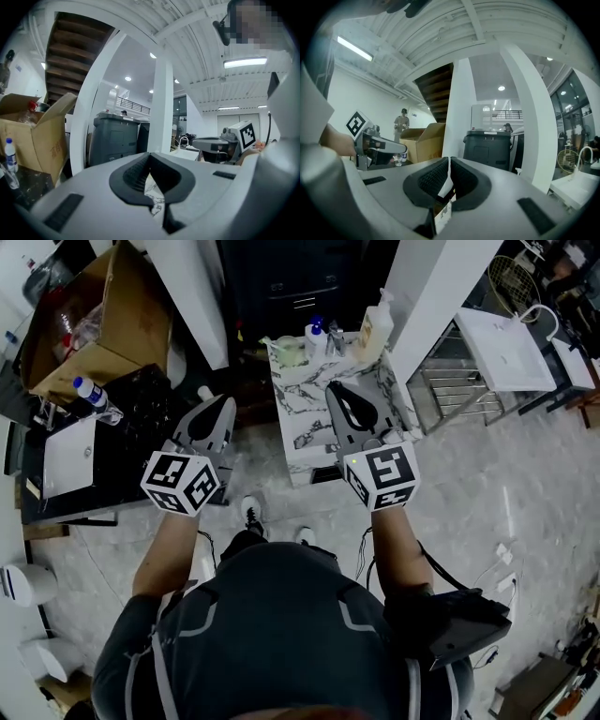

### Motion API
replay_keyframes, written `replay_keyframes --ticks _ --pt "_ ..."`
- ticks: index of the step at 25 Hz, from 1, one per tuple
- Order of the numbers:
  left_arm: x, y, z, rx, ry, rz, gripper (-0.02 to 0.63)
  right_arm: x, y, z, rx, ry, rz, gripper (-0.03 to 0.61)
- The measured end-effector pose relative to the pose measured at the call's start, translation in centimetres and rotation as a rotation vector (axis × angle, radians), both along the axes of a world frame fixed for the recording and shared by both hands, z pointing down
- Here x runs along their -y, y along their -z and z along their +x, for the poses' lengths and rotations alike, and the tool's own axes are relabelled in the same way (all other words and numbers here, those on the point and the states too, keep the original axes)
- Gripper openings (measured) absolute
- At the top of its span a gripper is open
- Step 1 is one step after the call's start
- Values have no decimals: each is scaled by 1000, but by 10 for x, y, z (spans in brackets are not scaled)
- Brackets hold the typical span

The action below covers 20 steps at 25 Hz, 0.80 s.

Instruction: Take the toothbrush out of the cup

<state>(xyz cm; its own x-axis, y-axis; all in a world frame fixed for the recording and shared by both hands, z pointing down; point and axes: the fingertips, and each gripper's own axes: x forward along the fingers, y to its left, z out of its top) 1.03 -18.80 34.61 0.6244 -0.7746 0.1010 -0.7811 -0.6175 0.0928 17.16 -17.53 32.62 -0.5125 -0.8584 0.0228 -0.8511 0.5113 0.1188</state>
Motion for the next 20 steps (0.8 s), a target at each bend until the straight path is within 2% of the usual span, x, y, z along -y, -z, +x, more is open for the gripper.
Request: replay_keyframes --ticks 6,10,15,16,18,20 --pt "49 -7 -18 -25 -44 -5 9 40 -3 -21 -17 -37 -9 32" --pt "83 -13 -33 -11 -89 -11 9 70 -4 -36 0 -73 -7 32" --pt "132 -22 -67 -57 -59 -32 9 111 -20 -51 -26 -128 -43 35" --pt "140 -25 -71 -57 -65 -33 9 119 -25 -53 -29 -138 -50 43" --pt "151 -34 -77 -51 -93 -46 9 131 -33 -57 -38 -151 -69 119" --pt "161 -43 -79 -47 -115 -60 9 143 -40 -60 -52 -154 -84 126"
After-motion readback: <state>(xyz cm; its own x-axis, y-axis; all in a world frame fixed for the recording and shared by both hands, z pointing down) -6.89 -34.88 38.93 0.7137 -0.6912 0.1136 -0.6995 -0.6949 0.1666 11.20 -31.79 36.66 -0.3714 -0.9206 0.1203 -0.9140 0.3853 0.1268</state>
